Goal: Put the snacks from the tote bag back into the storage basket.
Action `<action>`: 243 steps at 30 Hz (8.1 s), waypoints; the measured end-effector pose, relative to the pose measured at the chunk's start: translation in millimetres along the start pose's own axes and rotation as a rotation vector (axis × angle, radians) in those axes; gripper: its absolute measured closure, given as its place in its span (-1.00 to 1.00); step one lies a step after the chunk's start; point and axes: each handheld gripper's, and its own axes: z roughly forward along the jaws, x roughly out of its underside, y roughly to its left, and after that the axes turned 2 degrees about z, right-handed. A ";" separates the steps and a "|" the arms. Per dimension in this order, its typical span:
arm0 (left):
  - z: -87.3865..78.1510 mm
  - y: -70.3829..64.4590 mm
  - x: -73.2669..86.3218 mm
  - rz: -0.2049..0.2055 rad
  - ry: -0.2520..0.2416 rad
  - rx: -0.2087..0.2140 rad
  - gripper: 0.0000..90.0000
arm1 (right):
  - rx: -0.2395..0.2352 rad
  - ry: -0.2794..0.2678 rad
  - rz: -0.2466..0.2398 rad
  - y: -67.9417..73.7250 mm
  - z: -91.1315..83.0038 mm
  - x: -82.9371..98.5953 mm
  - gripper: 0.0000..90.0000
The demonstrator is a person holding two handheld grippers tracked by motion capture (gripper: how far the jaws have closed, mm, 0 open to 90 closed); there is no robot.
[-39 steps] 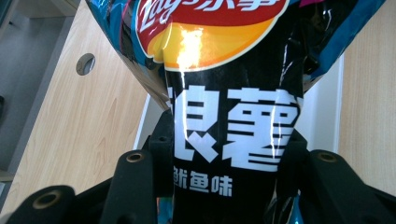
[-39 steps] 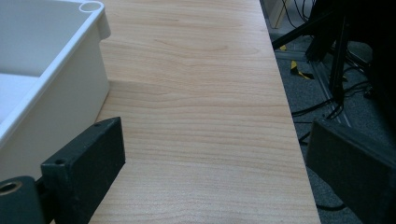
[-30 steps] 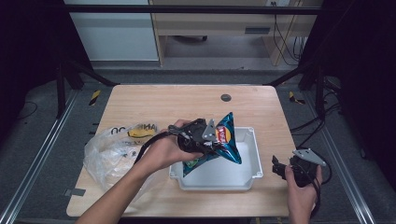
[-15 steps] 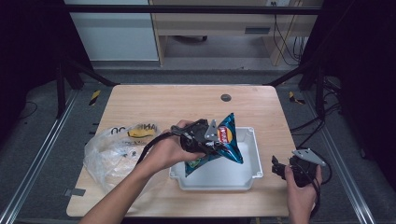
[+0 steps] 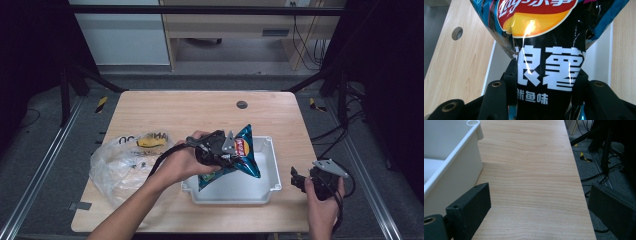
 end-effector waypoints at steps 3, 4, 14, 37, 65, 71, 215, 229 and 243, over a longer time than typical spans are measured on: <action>1.3 0.0 1.1 0.000 0.003 0.000 0.20 | -0.001 0.004 0.003 0.5 0.0 0.0 -0.88; 3.4 0.2 2.3 -0.002 0.009 0.001 0.20 | -0.001 0.000 -0.001 0.3 0.1 0.0 -0.88; 10.8 0.2 6.5 -0.016 0.003 0.004 0.20 | -0.004 0.002 0.004 -0.2 0.6 0.3 -0.88; 27.6 -7.0 13.1 -0.024 -0.008 0.030 0.20 | -0.008 0.008 -0.003 2.0 1.5 0.6 -0.88; 40.5 -10.4 18.4 -0.033 0.010 0.049 0.20 | -0.009 0.006 -0.005 2.0 2.0 0.5 -0.88; 43.9 -12.0 17.9 -0.032 0.020 0.056 0.21 | -0.009 0.009 -0.002 1.8 1.8 0.6 -0.88; 14.7 -37.4 4.4 -0.030 0.049 0.030 -0.91 | -0.005 0.006 -0.003 3.1 0.9 0.1 -0.88; -5.7 -42.1 -0.5 -0.046 -0.002 0.028 -0.91 | -0.002 0.008 -0.004 3.7 0.6 0.0 -0.89; -30.5 -42.2 -1.7 -0.073 -0.083 -0.014 -0.90 | -0.002 0.010 -0.005 4.4 0.8 0.0 -0.88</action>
